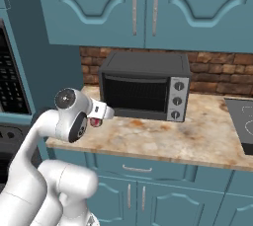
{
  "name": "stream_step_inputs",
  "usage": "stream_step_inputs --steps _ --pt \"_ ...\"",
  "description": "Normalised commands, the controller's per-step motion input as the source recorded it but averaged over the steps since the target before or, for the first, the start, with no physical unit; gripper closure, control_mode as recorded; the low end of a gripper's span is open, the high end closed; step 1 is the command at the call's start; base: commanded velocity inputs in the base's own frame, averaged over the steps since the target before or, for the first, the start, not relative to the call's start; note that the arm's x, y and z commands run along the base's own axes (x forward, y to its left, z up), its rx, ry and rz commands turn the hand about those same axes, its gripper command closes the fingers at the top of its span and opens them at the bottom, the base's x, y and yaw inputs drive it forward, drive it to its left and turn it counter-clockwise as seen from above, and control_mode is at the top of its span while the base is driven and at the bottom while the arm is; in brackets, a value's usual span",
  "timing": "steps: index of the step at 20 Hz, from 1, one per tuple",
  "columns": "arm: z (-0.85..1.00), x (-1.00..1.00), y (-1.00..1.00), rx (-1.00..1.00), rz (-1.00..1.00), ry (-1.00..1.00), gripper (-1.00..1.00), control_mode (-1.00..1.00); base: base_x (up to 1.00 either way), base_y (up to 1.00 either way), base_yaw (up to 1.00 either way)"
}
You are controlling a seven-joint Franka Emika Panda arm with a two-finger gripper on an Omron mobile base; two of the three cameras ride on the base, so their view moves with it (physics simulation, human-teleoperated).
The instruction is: Four empty soda cans are scattered around the kitchen. Gather all the cans and cluster them next to the stove for recycling.
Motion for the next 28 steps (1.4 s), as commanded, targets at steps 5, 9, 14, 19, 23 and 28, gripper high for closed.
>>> stream_step_inputs --steps 5,9,14,19,23,28 --pt "0.00 -0.11 0.00 0.00 0.01 0.00 1.00 1.00 -0.26 -0.19 0.00" --pt "0.00 0.00 0.00 0.00 0.00 0.00 1.00 1.00 -0.56 -0.81 0.00" --pt "0.00 0.00 0.00 0.00 0.00 0.00 1.00 1.00 -0.18 -1.00 -0.05" --pt "0.00 0.00 0.00 0.00 0.00 0.00 1.00 1.00 0.00 -1.00 -0.03" --pt "0.00 0.00 0.00 0.00 0.00 0.00 1.00 1.00 0.00 -1.00 0.00" --pt "0.00 0.00 0.00 0.00 0.00 0.00 1.00 1.00 0.00 -1.00 0.00"
